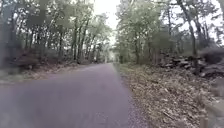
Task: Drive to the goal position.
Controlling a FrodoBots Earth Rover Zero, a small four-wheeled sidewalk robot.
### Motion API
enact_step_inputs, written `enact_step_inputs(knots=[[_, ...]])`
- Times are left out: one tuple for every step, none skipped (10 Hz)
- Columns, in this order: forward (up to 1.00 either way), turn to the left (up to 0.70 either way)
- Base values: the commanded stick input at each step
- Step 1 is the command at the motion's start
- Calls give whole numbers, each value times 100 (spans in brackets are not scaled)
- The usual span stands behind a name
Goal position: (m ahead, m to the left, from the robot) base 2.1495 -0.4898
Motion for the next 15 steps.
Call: enact_step_inputs(knots=[[70,0],[70,0],[70,0],[70,0],[70,0],[70,0],[70,0],[70,0],[70,0],[70,0],[70,0],[70,0],[70,0],[70,0],[70,0]])
